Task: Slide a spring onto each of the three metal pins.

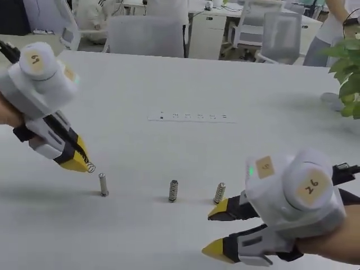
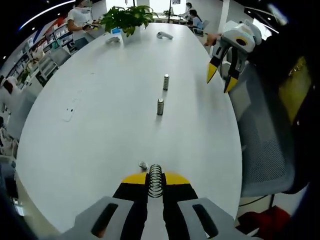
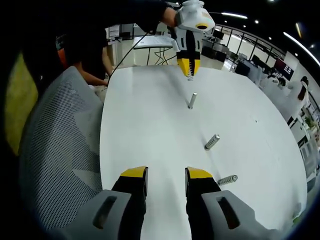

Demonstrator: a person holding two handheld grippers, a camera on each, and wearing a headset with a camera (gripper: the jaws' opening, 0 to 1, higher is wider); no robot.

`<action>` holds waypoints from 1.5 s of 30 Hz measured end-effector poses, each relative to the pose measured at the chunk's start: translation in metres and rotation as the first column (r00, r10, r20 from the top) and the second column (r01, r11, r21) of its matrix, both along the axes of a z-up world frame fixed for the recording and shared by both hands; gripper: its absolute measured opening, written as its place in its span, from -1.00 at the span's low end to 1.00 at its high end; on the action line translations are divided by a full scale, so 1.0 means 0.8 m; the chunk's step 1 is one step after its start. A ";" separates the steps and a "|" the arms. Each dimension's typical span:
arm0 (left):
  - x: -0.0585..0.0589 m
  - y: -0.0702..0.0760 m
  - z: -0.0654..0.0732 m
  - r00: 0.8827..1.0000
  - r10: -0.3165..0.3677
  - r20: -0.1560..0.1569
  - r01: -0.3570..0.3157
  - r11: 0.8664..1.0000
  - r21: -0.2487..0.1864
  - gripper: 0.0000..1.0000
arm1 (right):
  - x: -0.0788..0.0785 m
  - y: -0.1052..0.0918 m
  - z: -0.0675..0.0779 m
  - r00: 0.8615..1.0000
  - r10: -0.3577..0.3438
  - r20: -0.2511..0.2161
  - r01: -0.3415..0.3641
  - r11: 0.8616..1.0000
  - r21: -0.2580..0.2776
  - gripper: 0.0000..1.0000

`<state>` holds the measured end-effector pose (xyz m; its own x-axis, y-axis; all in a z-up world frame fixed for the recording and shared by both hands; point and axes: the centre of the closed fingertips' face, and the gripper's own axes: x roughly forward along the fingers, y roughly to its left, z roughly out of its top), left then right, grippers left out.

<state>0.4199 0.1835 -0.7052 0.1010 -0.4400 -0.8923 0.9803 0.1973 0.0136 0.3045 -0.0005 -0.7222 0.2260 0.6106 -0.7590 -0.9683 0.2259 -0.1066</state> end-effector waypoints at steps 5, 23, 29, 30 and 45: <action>0.012 -0.005 -0.002 0.999 -0.039 -0.013 0.040 0.998 0.047 -0.94 | 0.001 -0.003 -0.003 1.000 -0.010 -0.006 0.010 1.000 0.003 -0.45; 0.022 -0.010 -0.030 0.989 -0.142 -0.041 0.147 0.974 0.172 -0.94 | 0.007 -0.004 -0.012 0.999 -0.024 -0.028 0.024 1.000 0.005 -0.44; 0.025 -0.010 -0.037 0.985 -0.165 -0.055 0.173 0.963 0.205 -0.94 | 0.008 -0.004 -0.015 0.999 -0.026 -0.035 0.027 1.000 0.004 -0.45; 0.025 -0.010 -0.037 0.984 -0.168 -0.055 0.176 0.962 0.208 -0.94 | 0.008 -0.004 -0.015 0.999 -0.026 -0.035 0.026 1.000 0.003 -0.45; 0.023 -0.010 -0.046 0.976 -0.205 -0.071 0.217 0.940 0.263 -0.94 | 0.007 -0.005 -0.015 0.999 -0.023 -0.039 0.023 1.000 0.003 -0.45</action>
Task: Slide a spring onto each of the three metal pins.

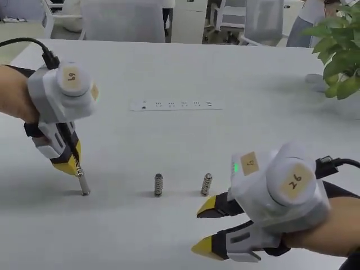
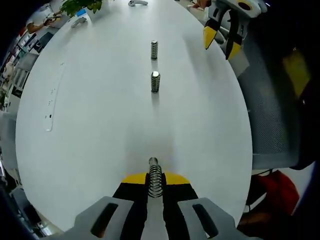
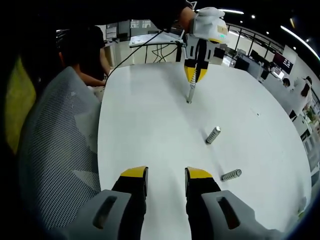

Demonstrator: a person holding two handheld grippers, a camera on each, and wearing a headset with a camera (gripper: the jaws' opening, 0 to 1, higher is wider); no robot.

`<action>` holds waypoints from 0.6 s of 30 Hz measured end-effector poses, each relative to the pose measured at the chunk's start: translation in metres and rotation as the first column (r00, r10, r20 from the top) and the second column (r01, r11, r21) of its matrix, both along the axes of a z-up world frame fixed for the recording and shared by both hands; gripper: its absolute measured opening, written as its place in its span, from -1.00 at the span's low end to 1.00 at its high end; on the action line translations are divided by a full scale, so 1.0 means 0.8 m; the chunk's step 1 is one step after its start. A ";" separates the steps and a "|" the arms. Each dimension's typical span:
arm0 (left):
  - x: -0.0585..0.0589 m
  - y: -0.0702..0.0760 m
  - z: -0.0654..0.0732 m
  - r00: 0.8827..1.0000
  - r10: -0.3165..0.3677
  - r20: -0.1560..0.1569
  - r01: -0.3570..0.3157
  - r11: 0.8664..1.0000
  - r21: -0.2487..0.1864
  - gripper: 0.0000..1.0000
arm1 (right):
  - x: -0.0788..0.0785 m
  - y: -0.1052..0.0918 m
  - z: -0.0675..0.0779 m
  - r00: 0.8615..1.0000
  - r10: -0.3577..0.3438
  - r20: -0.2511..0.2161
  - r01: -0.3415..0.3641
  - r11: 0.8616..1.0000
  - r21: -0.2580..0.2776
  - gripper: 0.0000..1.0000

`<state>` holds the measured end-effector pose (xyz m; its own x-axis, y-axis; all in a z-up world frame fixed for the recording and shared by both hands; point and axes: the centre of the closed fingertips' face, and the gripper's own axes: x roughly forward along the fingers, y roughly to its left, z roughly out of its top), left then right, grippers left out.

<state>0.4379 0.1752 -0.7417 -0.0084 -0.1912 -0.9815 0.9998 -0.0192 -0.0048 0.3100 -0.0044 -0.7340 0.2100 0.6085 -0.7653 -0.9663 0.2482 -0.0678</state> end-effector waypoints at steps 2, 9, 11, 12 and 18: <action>0.000 -0.001 0.000 1.000 0.004 -0.001 -0.004 1.000 -0.005 -0.94 | 0.000 -0.001 -0.001 1.000 0.000 -0.002 0.000 1.000 -0.002 -0.46; 0.000 -0.003 -0.002 1.000 0.003 -0.002 -0.003 1.000 -0.006 -0.94 | -0.001 0.000 -0.001 1.000 0.005 -0.004 -0.005 1.000 -0.003 -0.46; 0.002 -0.004 -0.001 1.000 0.006 -0.001 -0.006 1.000 -0.008 -0.94 | -0.002 -0.001 -0.002 1.000 0.005 -0.006 -0.005 1.000 -0.003 -0.46; 0.002 -0.004 -0.001 1.000 0.004 -0.002 -0.004 1.000 -0.007 -0.94 | -0.002 -0.001 -0.002 1.000 0.005 -0.006 -0.005 1.000 -0.004 -0.46; 0.000 -0.003 -0.002 1.000 0.004 -0.008 -0.004 1.000 -0.004 -0.94 | -0.002 -0.001 -0.003 1.000 0.006 -0.007 -0.006 1.000 -0.003 -0.46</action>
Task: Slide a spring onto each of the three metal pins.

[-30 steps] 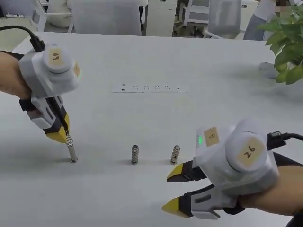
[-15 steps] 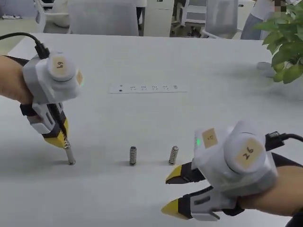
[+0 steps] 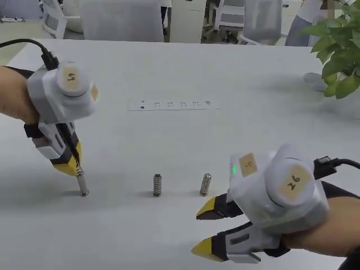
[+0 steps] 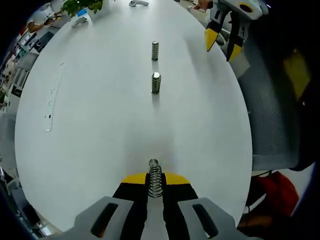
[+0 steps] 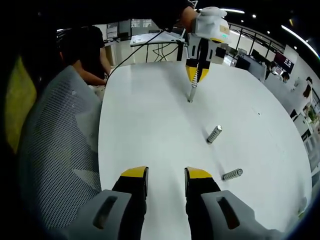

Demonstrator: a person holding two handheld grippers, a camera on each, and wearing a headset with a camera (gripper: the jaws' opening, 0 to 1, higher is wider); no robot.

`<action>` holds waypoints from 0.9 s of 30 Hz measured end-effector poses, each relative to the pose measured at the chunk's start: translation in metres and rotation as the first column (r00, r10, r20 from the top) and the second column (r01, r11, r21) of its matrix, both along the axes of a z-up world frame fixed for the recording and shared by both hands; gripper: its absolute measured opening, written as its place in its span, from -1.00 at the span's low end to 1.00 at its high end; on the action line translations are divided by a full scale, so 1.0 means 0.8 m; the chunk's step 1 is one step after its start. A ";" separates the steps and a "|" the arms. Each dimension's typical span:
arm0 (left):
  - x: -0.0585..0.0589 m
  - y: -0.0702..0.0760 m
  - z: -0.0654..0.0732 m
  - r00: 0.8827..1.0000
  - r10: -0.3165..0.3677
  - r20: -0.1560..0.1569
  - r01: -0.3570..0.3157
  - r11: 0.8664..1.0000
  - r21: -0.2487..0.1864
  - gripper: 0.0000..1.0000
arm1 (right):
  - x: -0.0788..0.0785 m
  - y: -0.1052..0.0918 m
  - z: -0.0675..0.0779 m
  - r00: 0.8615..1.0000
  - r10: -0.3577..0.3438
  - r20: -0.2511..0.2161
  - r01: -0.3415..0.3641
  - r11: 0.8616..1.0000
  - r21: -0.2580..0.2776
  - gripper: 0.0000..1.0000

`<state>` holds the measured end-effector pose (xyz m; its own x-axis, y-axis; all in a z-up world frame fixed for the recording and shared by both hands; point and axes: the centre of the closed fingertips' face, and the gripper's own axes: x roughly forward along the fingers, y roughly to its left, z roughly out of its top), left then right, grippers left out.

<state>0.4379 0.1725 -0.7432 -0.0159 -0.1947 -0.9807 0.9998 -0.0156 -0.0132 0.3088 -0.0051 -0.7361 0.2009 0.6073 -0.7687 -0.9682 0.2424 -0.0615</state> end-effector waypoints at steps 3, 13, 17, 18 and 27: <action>0.001 -0.001 0.000 1.000 0.000 0.001 0.000 1.000 -0.002 -0.94 | 0.000 0.000 0.000 1.000 0.001 -0.001 -0.001 1.000 0.001 -0.46; 0.001 0.001 -0.001 1.000 0.004 -0.005 -0.004 1.000 0.006 -0.94 | 0.000 -0.001 -0.002 1.000 0.000 -0.003 0.000 1.000 -0.001 -0.47; 0.002 0.001 -0.001 1.000 0.004 -0.002 -0.004 1.000 0.006 -0.94 | -0.001 0.000 -0.002 1.000 0.002 -0.005 -0.002 1.000 0.000 -0.47; 0.002 0.001 -0.001 1.000 0.005 -0.002 -0.005 1.000 0.006 -0.94 | -0.002 0.000 -0.002 1.000 0.003 -0.006 -0.003 1.000 -0.001 -0.47; 0.003 0.004 -0.001 1.000 0.008 -0.001 -0.008 1.000 0.012 -0.94 | -0.002 0.000 -0.003 1.000 0.004 -0.010 -0.004 1.000 -0.002 -0.47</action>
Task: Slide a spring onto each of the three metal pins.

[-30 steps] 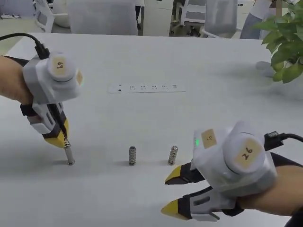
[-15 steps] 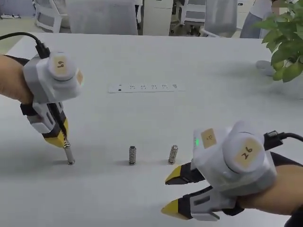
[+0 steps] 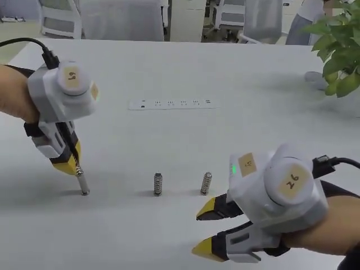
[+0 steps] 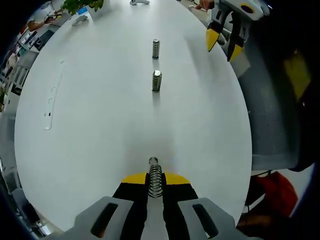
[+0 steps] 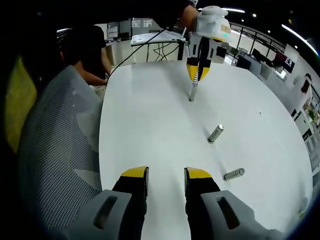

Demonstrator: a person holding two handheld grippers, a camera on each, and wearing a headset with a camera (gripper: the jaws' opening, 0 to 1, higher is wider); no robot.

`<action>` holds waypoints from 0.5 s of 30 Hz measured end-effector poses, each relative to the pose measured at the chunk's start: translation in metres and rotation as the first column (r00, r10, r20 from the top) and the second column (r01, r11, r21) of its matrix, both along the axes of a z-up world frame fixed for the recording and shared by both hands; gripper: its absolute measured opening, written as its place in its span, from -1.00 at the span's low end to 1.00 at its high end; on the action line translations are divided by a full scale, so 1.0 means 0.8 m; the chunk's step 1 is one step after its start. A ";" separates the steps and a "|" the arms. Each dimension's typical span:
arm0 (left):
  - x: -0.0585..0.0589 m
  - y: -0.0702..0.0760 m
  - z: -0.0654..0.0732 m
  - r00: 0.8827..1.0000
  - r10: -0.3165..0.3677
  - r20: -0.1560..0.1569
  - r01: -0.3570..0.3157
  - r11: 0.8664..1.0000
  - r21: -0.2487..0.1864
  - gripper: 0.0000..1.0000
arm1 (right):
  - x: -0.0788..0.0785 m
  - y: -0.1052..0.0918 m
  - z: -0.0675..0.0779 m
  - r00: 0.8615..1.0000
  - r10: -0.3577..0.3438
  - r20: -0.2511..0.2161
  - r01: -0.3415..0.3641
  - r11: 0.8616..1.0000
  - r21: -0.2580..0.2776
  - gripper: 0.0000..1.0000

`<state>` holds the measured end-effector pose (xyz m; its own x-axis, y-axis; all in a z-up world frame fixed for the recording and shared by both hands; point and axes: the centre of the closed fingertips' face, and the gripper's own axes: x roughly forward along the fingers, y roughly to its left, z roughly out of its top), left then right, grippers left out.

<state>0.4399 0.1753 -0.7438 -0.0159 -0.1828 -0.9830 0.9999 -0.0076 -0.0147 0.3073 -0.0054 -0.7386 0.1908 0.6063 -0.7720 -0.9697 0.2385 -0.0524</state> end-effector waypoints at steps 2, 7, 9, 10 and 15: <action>-0.001 0.001 0.000 1.000 0.001 -0.003 -0.001 1.000 0.004 -0.94 | 0.000 0.000 0.000 1.000 0.000 -0.001 0.000 1.000 0.001 -0.47; 0.000 0.001 0.000 1.000 0.002 0.001 -0.002 1.000 0.002 -0.94 | 0.000 0.000 -0.001 1.000 0.000 -0.002 0.000 1.000 -0.001 -0.47; 0.000 0.000 0.001 1.000 0.002 0.000 -0.002 1.000 0.000 -0.94 | -0.001 0.001 -0.001 1.000 0.002 -0.003 -0.002 1.000 0.000 -0.47; 0.000 -0.001 0.001 1.000 0.004 -0.001 -0.004 1.000 -0.003 -0.94 | 0.000 0.001 -0.001 1.000 0.002 -0.003 -0.002 1.000 -0.002 -0.47; 0.000 -0.003 -0.001 1.000 -0.001 -0.003 0.001 1.000 0.001 -0.94 | 0.000 0.000 -0.001 1.000 0.001 -0.002 -0.001 1.000 0.000 -0.47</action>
<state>0.4396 0.1732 -0.7444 -0.0189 -0.1816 -0.9832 0.9998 -0.0085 -0.0176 0.3072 -0.0052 -0.7393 0.1884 0.6066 -0.7724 -0.9701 0.2377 -0.0500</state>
